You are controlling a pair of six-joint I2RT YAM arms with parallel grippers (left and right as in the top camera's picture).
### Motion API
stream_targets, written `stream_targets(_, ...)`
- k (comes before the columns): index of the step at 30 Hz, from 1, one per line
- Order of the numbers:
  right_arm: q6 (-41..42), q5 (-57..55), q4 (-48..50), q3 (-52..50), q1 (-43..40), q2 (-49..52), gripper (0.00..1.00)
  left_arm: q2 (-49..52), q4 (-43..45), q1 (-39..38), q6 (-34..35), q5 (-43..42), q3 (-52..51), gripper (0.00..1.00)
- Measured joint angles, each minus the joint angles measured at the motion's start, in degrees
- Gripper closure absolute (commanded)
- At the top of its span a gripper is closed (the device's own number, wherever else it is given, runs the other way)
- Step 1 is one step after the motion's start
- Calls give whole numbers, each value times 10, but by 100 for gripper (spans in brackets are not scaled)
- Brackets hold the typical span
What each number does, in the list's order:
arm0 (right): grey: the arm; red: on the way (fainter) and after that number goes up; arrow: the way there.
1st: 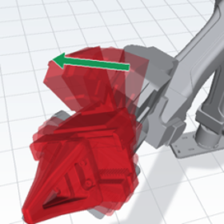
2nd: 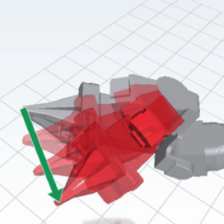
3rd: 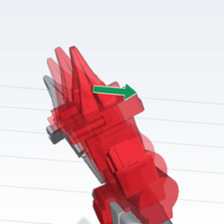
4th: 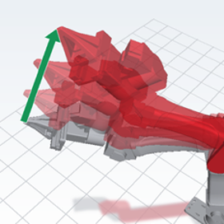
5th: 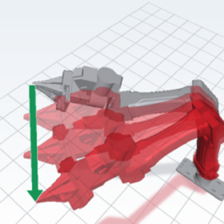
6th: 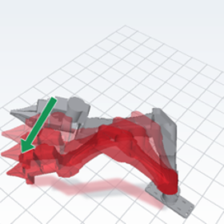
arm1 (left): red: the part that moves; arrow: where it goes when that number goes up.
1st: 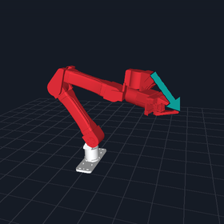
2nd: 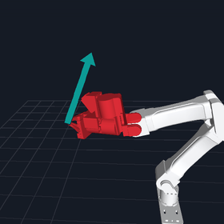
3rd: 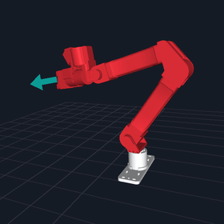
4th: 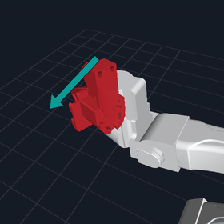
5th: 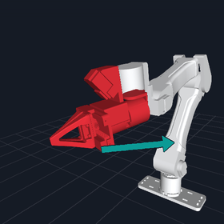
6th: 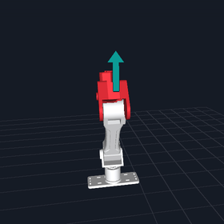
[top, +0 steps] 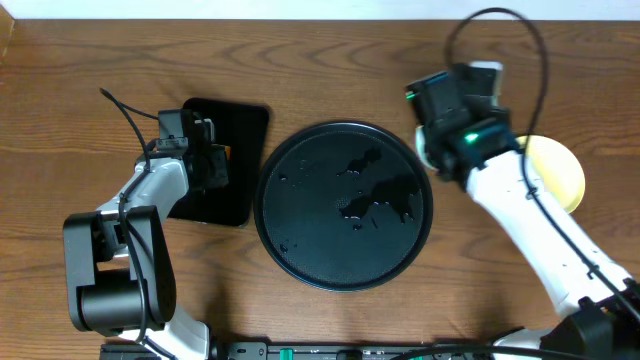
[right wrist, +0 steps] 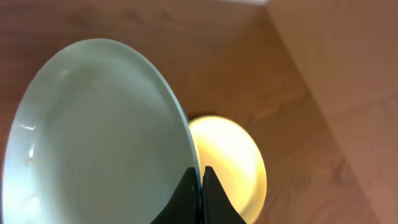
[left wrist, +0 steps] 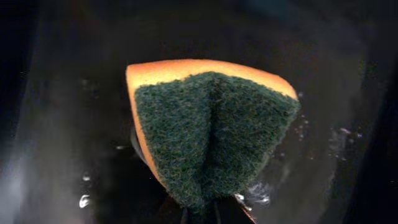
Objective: Clean dirty plates on tray and stack at the side
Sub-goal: 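Lift the cleaned blue plate with the right gripper and carry it right, then lower the blue plate onto the yellow plate and open the right gripper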
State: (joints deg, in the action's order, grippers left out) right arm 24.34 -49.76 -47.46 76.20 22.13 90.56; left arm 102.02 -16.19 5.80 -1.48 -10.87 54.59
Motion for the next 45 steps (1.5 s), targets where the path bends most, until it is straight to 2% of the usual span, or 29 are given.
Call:
stream_targets(3,23,34,-21,0,-47,0,99,0,0,0,-38,-26,0,92)
stream_targets(7,45,75,-54,0,-104,0,99,0,-2,-6,-47,1,0,93)
stream_targets(11,65,95,-76,0,-146,0,99,0,-3,-2,-94,-73,-2,92)
stream_targets(15,74,116,-85,0,-170,0,99,0,5,-8,-59,-30,-3,93)
stream_targets(19,81,130,-102,0,-184,0,99,0,-7,-5,-91,-52,-3,89)
stream_targets(21,86,135,-107,0,-193,0,99,0,-4,-7,-81,-34,-3,90)
stream_targets(22,88,139,-108,0,-198,0,99,0,-3,-8,-77,-23,-3,88)
stream_targets(23,90,143,-111,0,-203,0,99,0,-3,-8,-76,-17,-3,72)
stream_targets(24,92,150,-114,0,-211,0,99,0,-3,-8,-74,-8,-3,24)
stream_targets(25,92,153,-116,0,-215,0,99,0,-3,-8,-75,-3,-3,22)
stream_targets(28,97,169,-118,0,-233,0,95,-2,-3,-7,-58,5,-2,21)
stream_targets(32,98,188,-119,0,-246,0,94,-23,-9,-7,-43,-6,-2,21)
stream_targets(35,98,197,-120,0,-245,0,89,-65,-10,-7,-39,-10,-1,20)
stream_targets(43,100,210,-128,0,-245,0,85,-174,-33,-7,-32,-10,12,20)
stream_targets(45,100,221,-127,0,-245,0,89,-179,-47,-7,-30,-11,13,20)
